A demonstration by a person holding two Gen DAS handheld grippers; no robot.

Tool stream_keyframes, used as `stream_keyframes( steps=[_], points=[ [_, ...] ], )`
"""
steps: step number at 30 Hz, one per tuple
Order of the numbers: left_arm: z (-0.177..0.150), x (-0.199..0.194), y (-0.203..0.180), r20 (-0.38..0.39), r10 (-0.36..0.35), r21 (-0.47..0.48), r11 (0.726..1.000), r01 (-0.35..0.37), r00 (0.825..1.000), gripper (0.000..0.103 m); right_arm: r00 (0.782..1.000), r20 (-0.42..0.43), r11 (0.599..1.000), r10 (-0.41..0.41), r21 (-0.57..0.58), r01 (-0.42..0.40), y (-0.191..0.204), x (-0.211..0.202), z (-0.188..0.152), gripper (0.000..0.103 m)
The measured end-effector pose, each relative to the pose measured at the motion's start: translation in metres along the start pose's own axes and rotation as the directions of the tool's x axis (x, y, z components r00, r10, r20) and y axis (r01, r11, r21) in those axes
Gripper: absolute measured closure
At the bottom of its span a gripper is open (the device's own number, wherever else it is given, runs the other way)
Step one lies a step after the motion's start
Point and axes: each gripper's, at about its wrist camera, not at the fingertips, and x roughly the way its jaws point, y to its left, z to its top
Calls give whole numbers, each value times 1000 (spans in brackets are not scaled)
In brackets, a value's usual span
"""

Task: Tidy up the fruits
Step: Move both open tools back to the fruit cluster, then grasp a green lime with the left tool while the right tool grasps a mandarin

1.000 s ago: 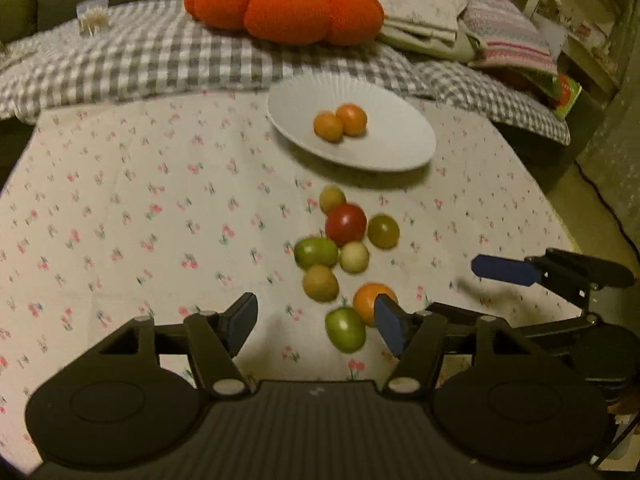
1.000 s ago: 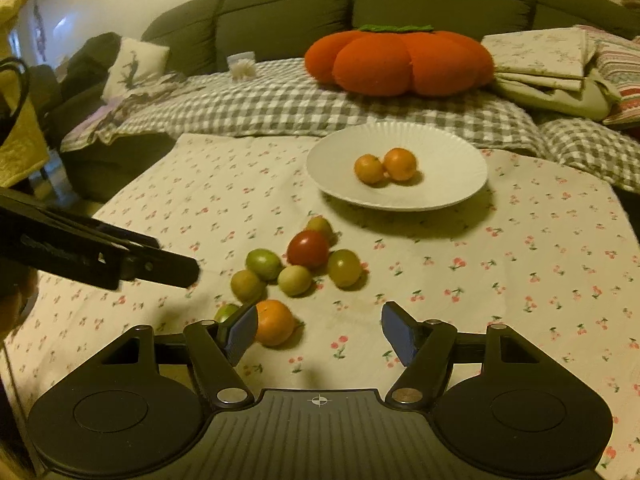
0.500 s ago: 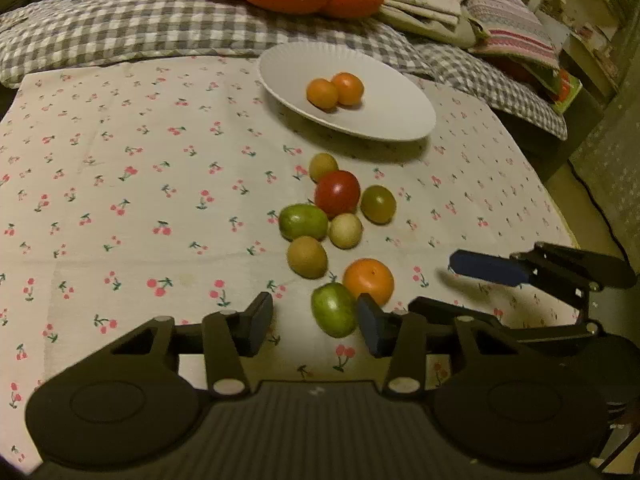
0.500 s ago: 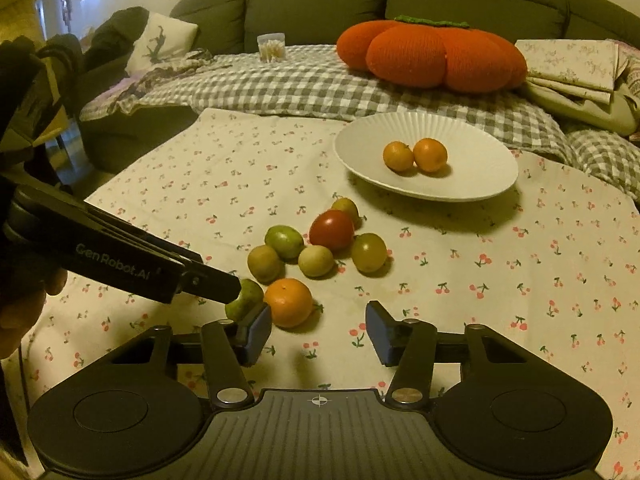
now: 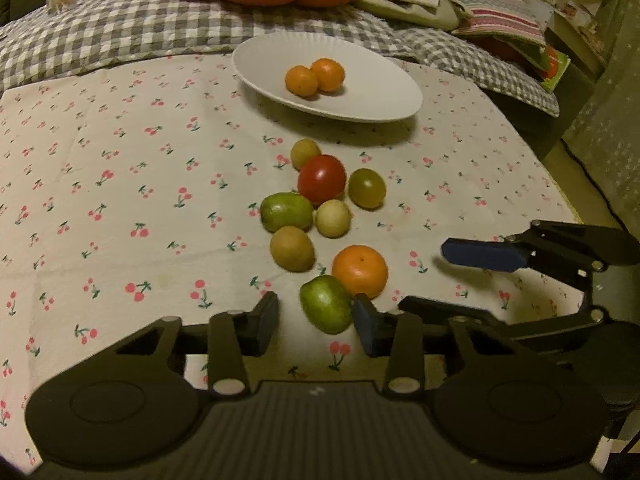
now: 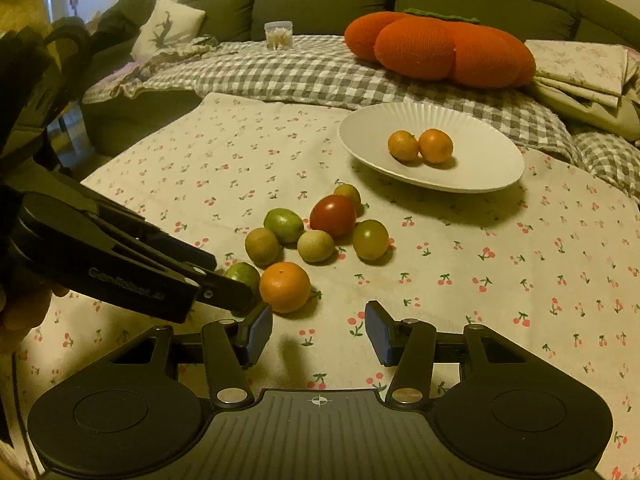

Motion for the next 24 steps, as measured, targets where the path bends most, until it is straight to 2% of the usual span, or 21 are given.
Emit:
stream_keyframes(
  steps=[2,7,24],
  points=[
    [0,1,-1,4,-14,5,1000,14,1000,74,1000,2,1000,3,-14,-3,2,0,0,54],
    [0,1,0,4,-18,5,1000,18,1000,74,1000,-1,999,5,-42,-5,7,2,-2,54],
    [9,-10,12,-3,57,-70,996,-57,998,75,999,-16,998,47,-49,-48,18,18,5,54]
  ],
)
